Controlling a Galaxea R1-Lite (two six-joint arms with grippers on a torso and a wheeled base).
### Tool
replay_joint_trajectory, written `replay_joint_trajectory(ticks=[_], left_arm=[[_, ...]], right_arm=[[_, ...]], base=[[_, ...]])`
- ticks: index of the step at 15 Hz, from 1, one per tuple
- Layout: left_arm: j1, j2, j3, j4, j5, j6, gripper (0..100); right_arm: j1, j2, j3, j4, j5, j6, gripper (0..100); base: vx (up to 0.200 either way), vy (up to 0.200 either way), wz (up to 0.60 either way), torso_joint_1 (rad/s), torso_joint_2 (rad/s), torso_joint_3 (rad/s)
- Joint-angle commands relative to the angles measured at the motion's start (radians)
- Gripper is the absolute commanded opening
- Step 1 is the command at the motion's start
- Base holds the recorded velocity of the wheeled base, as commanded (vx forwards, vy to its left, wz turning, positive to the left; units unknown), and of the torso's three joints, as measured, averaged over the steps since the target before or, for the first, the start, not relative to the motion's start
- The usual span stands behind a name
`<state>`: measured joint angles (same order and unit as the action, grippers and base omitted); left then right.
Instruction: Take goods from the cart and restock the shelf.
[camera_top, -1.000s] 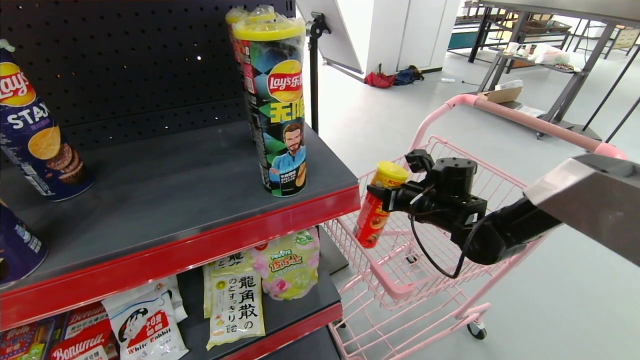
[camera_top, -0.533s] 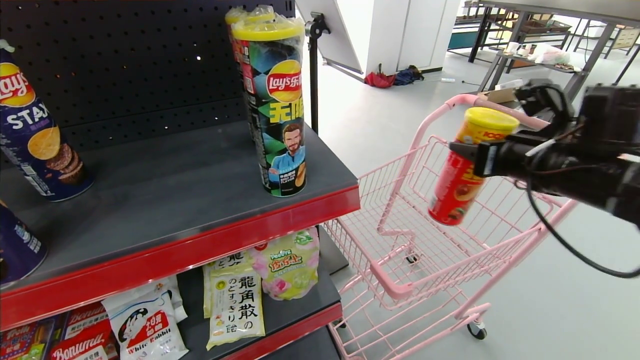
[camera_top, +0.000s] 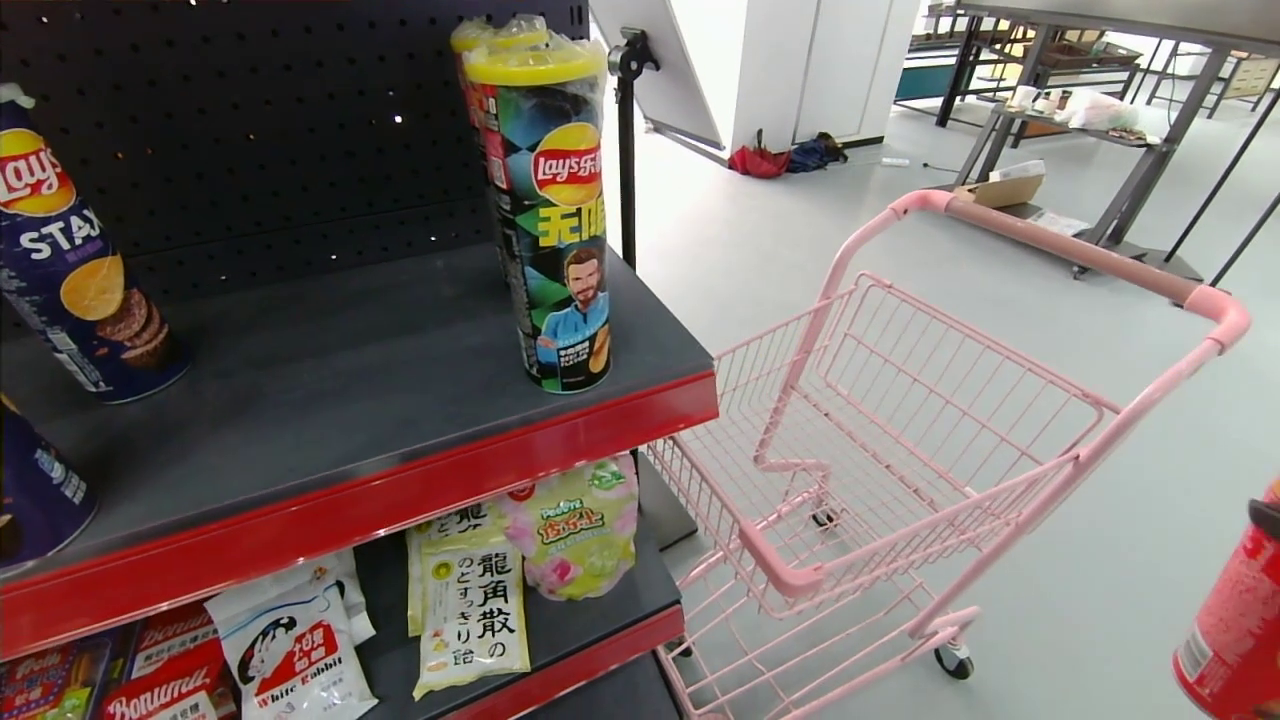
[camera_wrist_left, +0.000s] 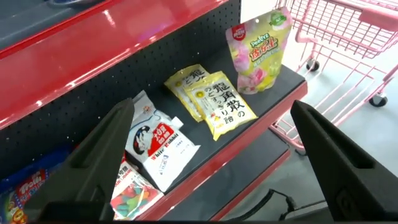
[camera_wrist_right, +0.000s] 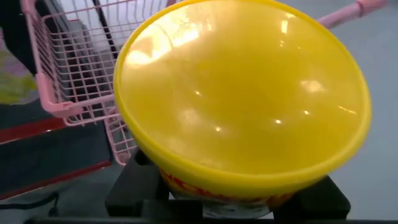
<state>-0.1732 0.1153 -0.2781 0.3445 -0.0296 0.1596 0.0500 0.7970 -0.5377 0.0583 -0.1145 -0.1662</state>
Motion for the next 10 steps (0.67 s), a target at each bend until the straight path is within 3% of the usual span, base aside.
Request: replay_joint_trajectory(ticks=[1,10], left_arm=[[0.0,-0.005,0.002,-0.001,-0.001,0.0,100],[0.0,-0.013,-0.01,-0.005,0.008,0.0,100]], right_arm=[[-0.042,-0.111,0.033,0.006,-0.002,-0.006,0],[-0.038,-0.099,0.015,0.006,0.016,-0.023,0]], base=[[0.0,0.0,0.0,0.041,-0.17,-0.119],[0.0,0.0,0.0,0.191,-0.53,-0.338]])
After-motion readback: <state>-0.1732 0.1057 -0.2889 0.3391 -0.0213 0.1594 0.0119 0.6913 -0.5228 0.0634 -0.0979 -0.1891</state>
